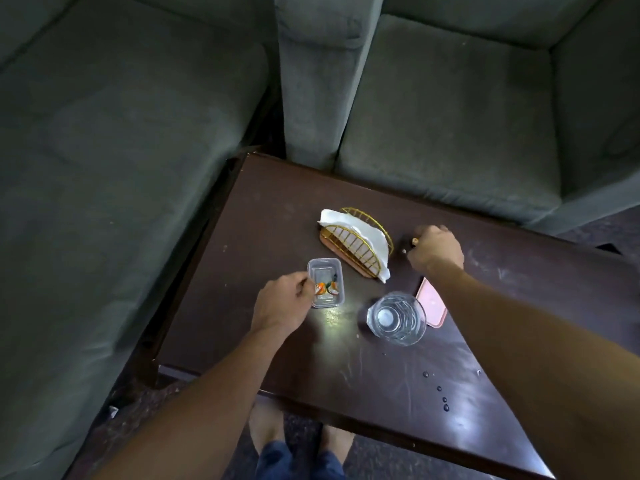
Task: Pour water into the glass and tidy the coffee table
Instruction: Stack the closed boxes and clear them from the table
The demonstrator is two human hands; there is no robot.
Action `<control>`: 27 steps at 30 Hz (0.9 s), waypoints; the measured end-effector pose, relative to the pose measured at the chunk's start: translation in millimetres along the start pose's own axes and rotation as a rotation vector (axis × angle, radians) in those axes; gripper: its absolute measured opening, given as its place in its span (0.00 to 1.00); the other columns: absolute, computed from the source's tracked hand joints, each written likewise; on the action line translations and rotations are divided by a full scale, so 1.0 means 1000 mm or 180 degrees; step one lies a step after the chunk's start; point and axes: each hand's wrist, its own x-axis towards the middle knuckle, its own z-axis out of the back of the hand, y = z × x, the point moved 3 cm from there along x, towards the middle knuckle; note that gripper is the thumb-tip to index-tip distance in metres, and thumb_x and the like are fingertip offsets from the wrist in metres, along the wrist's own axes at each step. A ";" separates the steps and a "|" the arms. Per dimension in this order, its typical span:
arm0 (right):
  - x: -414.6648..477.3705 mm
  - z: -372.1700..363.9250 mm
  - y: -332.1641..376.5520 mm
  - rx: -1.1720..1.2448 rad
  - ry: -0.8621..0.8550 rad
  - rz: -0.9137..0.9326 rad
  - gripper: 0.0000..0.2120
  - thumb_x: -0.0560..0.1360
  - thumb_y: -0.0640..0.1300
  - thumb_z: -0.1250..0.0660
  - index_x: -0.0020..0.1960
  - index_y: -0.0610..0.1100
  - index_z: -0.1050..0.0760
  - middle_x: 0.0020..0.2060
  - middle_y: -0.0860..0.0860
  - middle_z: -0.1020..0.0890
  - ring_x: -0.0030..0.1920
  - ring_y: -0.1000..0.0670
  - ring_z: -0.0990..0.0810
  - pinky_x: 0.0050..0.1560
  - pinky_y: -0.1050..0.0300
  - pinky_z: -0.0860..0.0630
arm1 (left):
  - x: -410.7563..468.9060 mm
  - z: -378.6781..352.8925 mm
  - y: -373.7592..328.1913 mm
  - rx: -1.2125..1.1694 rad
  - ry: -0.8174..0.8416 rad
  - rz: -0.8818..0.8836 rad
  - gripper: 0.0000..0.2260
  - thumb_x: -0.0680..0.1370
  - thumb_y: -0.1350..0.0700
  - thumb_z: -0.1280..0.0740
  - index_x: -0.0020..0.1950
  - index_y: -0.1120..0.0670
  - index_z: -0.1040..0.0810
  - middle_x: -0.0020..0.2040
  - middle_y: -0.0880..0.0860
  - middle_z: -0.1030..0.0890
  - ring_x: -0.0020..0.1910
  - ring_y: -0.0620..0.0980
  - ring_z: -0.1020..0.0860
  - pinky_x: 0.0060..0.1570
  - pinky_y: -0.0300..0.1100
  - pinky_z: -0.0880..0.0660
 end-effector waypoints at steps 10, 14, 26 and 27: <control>0.006 -0.012 -0.004 -0.0314 -0.0253 0.0311 0.13 0.75 0.37 0.32 0.59 0.40 0.19 0.59 0.39 0.22 0.57 0.33 0.20 0.57 0.46 0.22 | 0.005 -0.009 -0.008 -0.0078 0.0035 -0.0026 0.15 0.82 0.44 0.38 0.64 0.45 0.18 0.49 0.48 0.13 0.52 0.49 0.16 0.50 0.43 0.21; -0.019 0.006 0.009 0.0400 -0.1080 0.0396 0.10 0.75 0.44 0.32 0.54 0.41 0.20 0.52 0.39 0.22 0.49 0.32 0.20 0.44 0.47 0.26 | 0.005 -0.011 -0.010 -0.0094 0.0077 0.0021 0.15 0.81 0.44 0.39 0.63 0.44 0.18 0.46 0.48 0.13 0.51 0.52 0.16 0.51 0.46 0.20; -0.108 -0.020 0.071 -0.0213 -0.0902 0.2893 0.10 0.71 0.51 0.29 0.51 0.52 0.17 0.45 0.52 0.19 0.42 0.44 0.17 0.29 0.58 0.30 | 0.004 -0.006 -0.010 0.0074 0.0354 0.0019 0.14 0.80 0.41 0.39 0.55 0.45 0.18 0.46 0.55 0.15 0.52 0.61 0.19 0.50 0.50 0.21; -0.108 -0.023 0.069 -0.0468 -0.0853 0.2945 0.11 0.69 0.50 0.27 0.51 0.53 0.17 0.43 0.51 0.19 0.41 0.44 0.17 0.29 0.57 0.29 | 0.006 -0.006 -0.009 0.0067 0.0339 0.0009 0.15 0.80 0.40 0.40 0.54 0.46 0.18 0.46 0.55 0.15 0.53 0.62 0.19 0.50 0.51 0.21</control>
